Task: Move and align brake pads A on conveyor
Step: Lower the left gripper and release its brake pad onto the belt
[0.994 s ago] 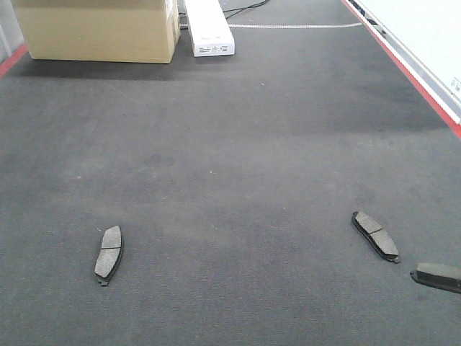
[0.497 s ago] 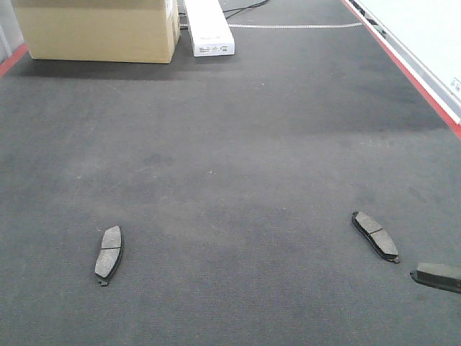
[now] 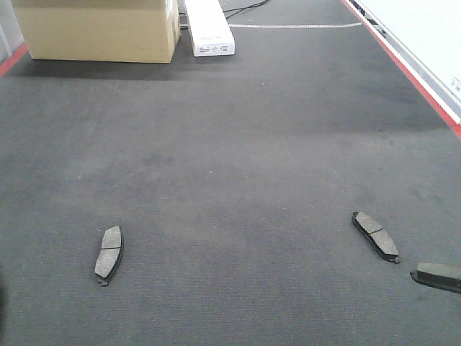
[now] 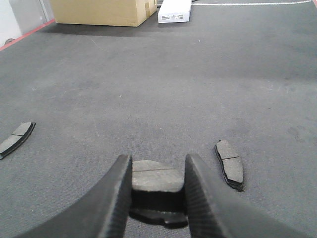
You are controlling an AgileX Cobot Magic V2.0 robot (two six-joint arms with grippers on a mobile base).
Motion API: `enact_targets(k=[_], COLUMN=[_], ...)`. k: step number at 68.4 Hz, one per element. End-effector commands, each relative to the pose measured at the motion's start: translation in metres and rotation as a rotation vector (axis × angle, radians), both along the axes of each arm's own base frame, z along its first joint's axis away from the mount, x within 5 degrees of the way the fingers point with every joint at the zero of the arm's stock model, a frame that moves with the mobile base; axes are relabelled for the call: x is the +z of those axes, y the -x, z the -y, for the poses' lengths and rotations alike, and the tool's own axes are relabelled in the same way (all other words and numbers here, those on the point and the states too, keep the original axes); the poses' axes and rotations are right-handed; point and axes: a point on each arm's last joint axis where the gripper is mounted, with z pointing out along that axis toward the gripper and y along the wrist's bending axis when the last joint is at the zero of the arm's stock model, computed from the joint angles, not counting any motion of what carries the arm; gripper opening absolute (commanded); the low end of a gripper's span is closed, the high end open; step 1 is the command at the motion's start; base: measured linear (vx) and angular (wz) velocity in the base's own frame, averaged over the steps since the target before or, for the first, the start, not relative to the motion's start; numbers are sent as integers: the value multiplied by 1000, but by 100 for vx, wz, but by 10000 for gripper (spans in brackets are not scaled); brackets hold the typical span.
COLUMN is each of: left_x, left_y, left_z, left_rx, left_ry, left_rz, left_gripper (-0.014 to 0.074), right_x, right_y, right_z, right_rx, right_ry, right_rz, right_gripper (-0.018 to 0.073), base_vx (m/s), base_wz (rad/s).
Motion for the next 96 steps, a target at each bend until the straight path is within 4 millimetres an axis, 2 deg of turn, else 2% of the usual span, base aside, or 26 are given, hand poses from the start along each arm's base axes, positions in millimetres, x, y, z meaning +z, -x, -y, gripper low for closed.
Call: enact_targets(k=[1, 13, 21, 31, 45, 49, 56, 63, 73, 83, 96], left_x=[9, -8, -2, -4, -14, -23, -42, -65, -87, -100, -99], left_y=[-31, -79, -111, -144, -176, -186, -198, -208, -221, -228, -233], left_z=[15, 36, 50, 67, 117, 130, 144, 150, 156, 160, 163], left_rx=[-29, -82, -121, -151, -269, -281, -274, -260, -260, -273, -277], left_ry=[78, 101, 107, 124, 104, 100, 103, 89, 64, 34, 36], left_rz=[95, 15, -13, -67, -112, -142, -208, -275, -319, -356, -350], left_gripper=[6, 17, 24, 35, 64, 71, 87, 105, 155, 248, 393], right_x=[16, 16, 16, 16, 16, 16, 16, 16, 16, 16, 16], right_y=[-2, -2, -2, -2, -2, -2, -2, -2, -2, -2, -2], right_z=[-1, -1, -1, -1, -1, -1, -1, -1, -1, -1, -1], right_rx=[0, 0, 0, 0, 0, 0, 0, 0, 0, 0, 0], right_ry=[-27, -27, -27, -27, -27, -27, -27, -27, -27, -27, -27], right_rz=[113, 113, 113, 113, 113, 113, 113, 113, 113, 113, 113], right_gripper=[-4, -4, -4, -4, -4, -4, -4, -4, -4, -4, -4], base_vx=[0, 0, 0, 0, 0, 0, 0, 0, 0, 0, 0], base_wz=[0, 0, 0, 0, 0, 0, 0, 0, 0, 0, 0])
